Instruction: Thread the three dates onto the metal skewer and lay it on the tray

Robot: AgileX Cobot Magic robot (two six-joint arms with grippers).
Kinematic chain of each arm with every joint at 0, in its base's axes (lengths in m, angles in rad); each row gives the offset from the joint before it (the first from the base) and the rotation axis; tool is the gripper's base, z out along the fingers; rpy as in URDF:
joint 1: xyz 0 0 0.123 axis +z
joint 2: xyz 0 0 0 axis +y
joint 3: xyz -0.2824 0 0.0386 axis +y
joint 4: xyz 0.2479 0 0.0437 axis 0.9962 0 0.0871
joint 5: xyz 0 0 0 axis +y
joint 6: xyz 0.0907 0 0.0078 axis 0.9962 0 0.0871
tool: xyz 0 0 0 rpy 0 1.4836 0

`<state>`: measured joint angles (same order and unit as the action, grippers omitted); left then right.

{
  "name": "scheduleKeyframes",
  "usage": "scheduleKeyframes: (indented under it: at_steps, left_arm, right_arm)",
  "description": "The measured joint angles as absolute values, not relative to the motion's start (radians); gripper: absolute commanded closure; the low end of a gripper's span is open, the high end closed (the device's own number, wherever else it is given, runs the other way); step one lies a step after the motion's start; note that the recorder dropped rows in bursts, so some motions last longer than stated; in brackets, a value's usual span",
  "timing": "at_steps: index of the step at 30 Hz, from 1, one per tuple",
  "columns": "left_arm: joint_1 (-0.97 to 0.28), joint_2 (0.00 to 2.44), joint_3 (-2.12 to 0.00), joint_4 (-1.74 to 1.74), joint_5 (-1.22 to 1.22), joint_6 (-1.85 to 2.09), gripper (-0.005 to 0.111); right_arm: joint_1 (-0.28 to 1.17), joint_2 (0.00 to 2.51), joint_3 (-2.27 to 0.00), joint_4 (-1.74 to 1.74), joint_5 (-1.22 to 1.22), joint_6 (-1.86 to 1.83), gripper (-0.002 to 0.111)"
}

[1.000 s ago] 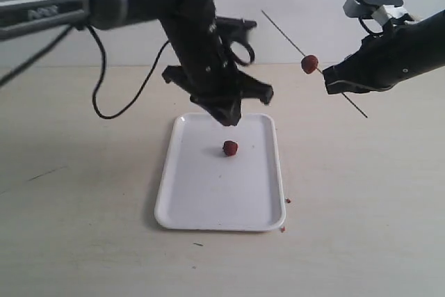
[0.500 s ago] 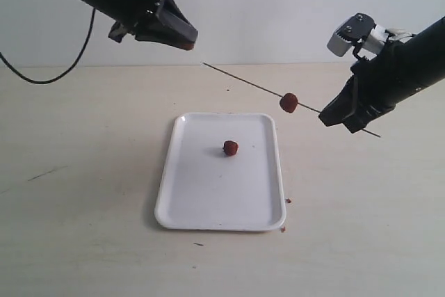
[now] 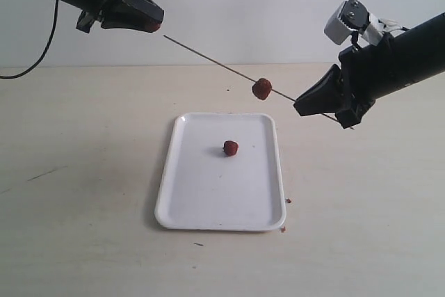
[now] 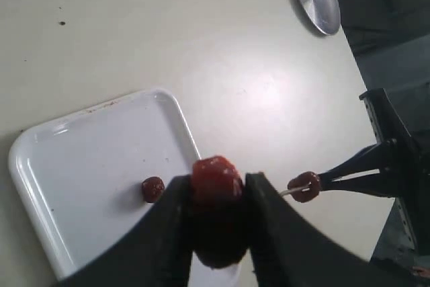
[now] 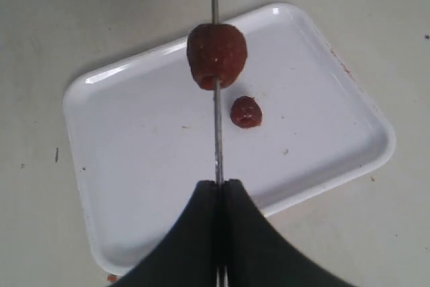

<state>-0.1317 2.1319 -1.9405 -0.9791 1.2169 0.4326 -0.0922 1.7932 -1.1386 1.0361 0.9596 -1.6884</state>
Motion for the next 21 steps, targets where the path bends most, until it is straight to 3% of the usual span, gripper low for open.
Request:
scheduleKeyframes:
  at_steps: [21]
  left_arm:
    - [-0.132,2.132,-1.909,-0.986,1.219,0.435,0.077]
  right_arm:
    - [-0.092,1.793,-1.139,1.073,0.947,-1.736,0.108]
